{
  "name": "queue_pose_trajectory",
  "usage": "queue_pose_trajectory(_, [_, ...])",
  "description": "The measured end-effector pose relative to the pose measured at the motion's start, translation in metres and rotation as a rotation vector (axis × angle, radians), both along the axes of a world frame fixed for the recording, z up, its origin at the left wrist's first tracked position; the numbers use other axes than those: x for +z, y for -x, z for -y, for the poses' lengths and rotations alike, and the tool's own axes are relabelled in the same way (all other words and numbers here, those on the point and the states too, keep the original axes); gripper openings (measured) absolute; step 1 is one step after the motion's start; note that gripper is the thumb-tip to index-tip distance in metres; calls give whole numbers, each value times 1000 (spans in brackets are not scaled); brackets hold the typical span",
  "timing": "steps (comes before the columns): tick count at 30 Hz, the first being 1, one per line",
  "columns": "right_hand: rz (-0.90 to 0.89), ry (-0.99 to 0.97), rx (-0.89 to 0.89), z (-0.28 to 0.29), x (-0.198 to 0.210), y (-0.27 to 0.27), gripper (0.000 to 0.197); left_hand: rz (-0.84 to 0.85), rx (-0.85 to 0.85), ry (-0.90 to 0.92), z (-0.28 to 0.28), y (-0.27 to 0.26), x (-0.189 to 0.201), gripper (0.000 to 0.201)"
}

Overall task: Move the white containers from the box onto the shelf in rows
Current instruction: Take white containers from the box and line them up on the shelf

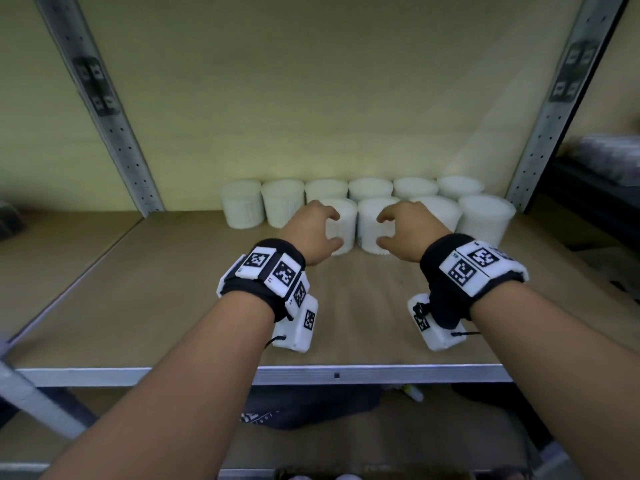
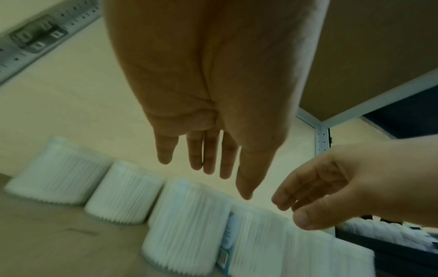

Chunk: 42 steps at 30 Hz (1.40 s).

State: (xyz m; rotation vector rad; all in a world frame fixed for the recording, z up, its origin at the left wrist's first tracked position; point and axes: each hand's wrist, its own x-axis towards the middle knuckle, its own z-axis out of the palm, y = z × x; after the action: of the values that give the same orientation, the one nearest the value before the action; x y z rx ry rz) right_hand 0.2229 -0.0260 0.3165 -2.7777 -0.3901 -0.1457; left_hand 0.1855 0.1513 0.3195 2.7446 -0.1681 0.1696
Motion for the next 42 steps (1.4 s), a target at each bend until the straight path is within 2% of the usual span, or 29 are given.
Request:
queue_pose_trajectory(10, [-17, -17, 78, 2, 0, 127, 43, -9, 16, 37, -8, 122, -1, 45])
queue_pose_trajectory(19, [-113, -25, 129, -13, -37, 205, 35, -158, 39, 137, -19, 205, -47, 41])
queue_pose_trajectory(25, [-279, -8, 158, -24, -94, 219, 33, -334, 90, 140, -35, 219, -111, 45])
queue_pose_trajectory(33, [-576, 122, 117, -32, -206, 201, 40, -577, 146, 96, -32, 204, -224, 48])
queue_pose_trajectory(37, [-685, 178, 83, -29, -256, 192, 41, -700, 144, 87, -27, 197, -280, 58])
queue_pose_trajectory(42, [-772, 224, 107, -29, -310, 187, 64, -788, 156, 68, -21, 189, -330, 61])
